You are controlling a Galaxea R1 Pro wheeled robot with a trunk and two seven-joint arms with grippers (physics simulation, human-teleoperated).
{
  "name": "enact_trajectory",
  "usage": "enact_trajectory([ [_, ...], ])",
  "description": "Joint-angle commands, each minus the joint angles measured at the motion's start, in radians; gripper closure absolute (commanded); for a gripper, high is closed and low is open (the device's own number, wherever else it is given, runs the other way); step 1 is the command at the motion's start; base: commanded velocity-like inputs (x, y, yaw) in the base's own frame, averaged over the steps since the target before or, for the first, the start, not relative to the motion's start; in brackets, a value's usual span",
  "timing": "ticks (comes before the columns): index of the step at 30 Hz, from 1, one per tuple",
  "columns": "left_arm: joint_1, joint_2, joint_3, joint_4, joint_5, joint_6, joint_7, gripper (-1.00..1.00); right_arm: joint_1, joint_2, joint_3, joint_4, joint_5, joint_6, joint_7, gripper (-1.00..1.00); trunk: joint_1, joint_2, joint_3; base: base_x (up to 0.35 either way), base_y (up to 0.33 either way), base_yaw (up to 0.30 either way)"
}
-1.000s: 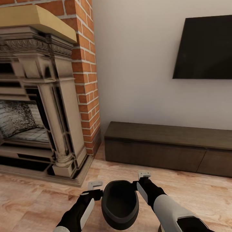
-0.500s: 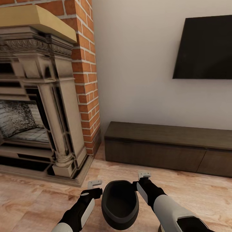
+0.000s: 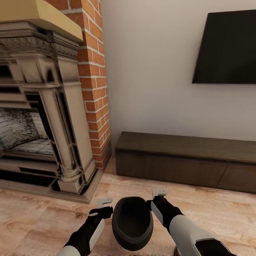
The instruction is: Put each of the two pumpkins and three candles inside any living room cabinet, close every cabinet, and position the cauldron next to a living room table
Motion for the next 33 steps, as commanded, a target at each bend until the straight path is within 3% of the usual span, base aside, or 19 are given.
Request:
enact_trajectory([
  [1, 0.0, 0.0, -0.003, -0.002, 0.01, 0.004, 0.008, -1.0, 0.0, 0.0, 0.003, -0.002, 0.0, 0.007, -0.003, -1.0, 0.0, -0.001, -0.005, 0.0, 0.0, 0.0],
  [19, 0.0, 0.0, -0.002, -0.001, 0.01, 0.004, 0.007, -1.0, 0.0, 0.0, 0.003, -0.003, 0.002, 0.007, -0.003, -1.0, 0.008, -0.005, -0.075, 0.0, 0.0, 0.0],
  [24, 0.0, 0.0, -0.002, -0.001, 0.01, 0.004, 0.007, -1.0, 0.0, 0.0, 0.003, -0.003, 0.002, 0.007, -0.003, -1.0, 0.008, -0.005, -0.075, 0.0, 0.0, 0.0],
  [33, 0.0, 0.0, -0.001, -0.001, 0.01, 0.004, 0.007, -1.0, 0.0, 0.0, 0.003, -0.003, 0.002, 0.007, -0.003, -1.0, 0.012, -0.007, -0.109, 0.0, 0.0, 0.0],
])
